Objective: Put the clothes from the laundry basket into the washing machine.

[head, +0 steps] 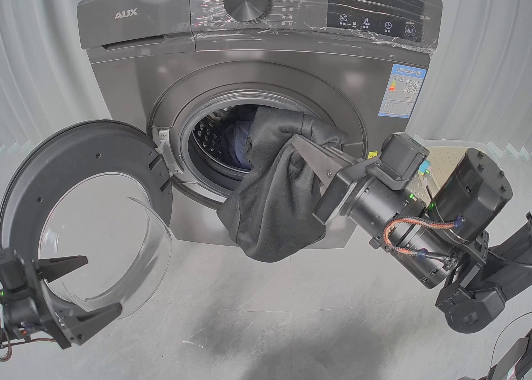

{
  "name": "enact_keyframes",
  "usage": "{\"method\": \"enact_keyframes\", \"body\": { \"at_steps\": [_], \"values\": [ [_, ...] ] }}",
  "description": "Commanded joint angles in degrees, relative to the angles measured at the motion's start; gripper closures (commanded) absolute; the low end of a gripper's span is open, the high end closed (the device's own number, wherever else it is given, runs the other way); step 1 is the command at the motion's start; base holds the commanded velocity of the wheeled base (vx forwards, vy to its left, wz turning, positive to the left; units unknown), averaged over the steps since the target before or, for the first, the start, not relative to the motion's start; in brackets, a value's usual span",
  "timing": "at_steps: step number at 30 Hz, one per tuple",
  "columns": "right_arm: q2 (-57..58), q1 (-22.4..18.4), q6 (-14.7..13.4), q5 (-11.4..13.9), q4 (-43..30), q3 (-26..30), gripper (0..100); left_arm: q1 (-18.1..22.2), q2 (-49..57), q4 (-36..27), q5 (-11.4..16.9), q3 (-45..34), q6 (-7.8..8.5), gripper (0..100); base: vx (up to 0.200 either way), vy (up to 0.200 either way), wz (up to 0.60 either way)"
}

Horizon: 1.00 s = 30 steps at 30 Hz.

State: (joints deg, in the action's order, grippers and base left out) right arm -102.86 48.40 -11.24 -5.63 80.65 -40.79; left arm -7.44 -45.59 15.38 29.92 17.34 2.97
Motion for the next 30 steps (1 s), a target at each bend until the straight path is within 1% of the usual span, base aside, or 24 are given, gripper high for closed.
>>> {"method": "enact_keyframes", "body": {
  "at_steps": [1, 4, 7, 13, 19, 21, 22, 24, 25, 28, 30],
  "values": [
    [-1.11, 0.12, -0.01, -0.61, 1.09, -1.84, 100, -8.21, -30.08, 14.59, 0.23, 2.09, 0.63, 0, 0.000, 0.000, 0.00],
    [-1.11, 0.38, -0.10, -0.70, 1.09, -1.75, 100, -9.26, -35.00, 17.84, 0.23, 2.97, 0.63, 0, 0.000, 0.000, 0.00],
    [-1.02, 0.82, -0.10, -0.70, 1.09, -1.66, 100, -10.41, -38.69, 19.33, 0.23, 4.81, 0.45, 0, 0.000, 0.000, 0.00],
    [-0.93, 1.09, 0.08, -0.70, 1.09, -1.66, 100, -10.41, -44.23, 19.60, 1.02, 8.33, 0.63, 0, 0.000, 0.000, 0.00],
    [-1.02, 1.17, 0.17, -0.70, 1.00, -1.84, 100, -10.76, -49.86, 19.68, 1.11, 11.84, 0.72, 0, 0.000, 0.000, 0.00],
    [-1.02, 1.17, 0.17, -0.70, 1.00, -1.84, 100, -10.76, -49.86, 19.68, 1.11, 11.84, 0.72, 0, 0.000, 0.000, 0.00],
    [-1.02, 1.26, 0.25, -0.70, 1.00, -1.93, 100, -12.08, -53.11, 20.47, 0.93, 13.34, 0.37, 0, 0.000, 0.000, 0.00],
    [-1.02, 1.35, 0.25, -0.70, 1.00, -1.93, 100, -12.16, -54.08, 21.00, 0.93, 13.69, 0.37, 0, 0.000, 0.000, 0.00],
    [-0.93, 1.35, 0.34, -0.70, 1.00, -1.93, 100, -12.16, -55.66, 22.23, 0.85, 14.04, 0.19, 0, 0.000, 0.000, 0.00],
    [-0.76, 1.35, 0.34, -0.70, 1.09, -1.84, 100, -12.34, -59.61, 26.36, 1.11, 15.10, -0.87, 0, 0.000, 0.000, 0.00],
    [-0.76, 1.35, 0.34, -0.70, 1.09, -1.84, 100, -12.34, -59.79, 26.54, 1.11, 15.10, -0.95, 0, 0.000, 0.000, 0.00]
  ]
}}
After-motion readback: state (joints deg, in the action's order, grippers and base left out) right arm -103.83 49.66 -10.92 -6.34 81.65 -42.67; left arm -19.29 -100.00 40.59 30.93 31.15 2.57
